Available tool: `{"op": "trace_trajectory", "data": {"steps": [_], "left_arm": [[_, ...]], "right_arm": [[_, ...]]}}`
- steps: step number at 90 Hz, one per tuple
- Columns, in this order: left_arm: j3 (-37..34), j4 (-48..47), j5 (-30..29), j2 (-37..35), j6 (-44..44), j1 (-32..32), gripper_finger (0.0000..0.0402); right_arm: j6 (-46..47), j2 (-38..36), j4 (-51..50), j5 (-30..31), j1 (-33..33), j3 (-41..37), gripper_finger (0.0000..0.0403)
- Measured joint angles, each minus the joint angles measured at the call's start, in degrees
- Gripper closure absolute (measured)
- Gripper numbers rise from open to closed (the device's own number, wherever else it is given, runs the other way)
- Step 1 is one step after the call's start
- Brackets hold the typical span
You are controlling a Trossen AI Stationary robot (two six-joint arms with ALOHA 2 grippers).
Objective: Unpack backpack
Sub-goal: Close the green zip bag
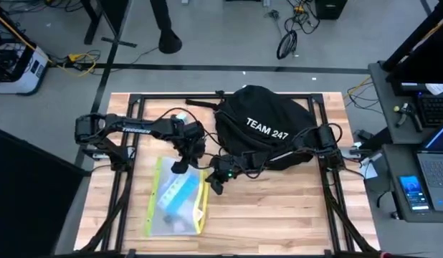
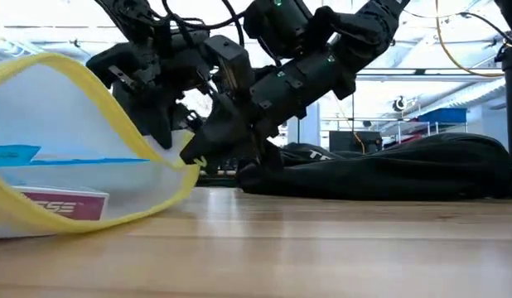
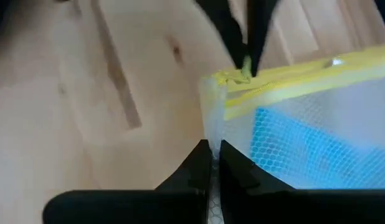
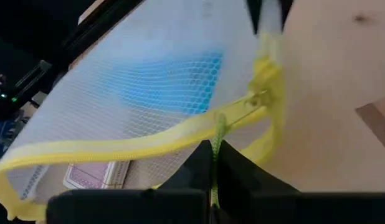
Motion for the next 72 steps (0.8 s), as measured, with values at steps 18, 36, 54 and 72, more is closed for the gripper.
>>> {"op": "trace_trajectory", "data": {"steps": [18, 36, 54, 72], "left_arm": [[0.0, 2.21, -2.69, 0.0, 3.89, -1.9, 0.0332], [0.0, 6.86, -5.33, 0.29, 4.01, -1.95, 0.0232], [0.04, 10.61, -7.85, 3.95, 4.24, -1.95, 0.018], [0.04, 13.5, -7.21, 8.55, 3.8, -1.88, 0.0187]], "right_arm": [[-0.57, 0.0, -0.02, 0.44, -0.59, 0.0, 0.0402], [-1.15, 0.0, -0.02, 0.75, -0.76, 0.0, 0.0402], [-1.63, 0.0, -0.56, 0.88, -0.79, 0.0, 0.0402], [-1.19, 0.02, -1.54, 1.15, -0.64, 0.0, 0.0403]]}}
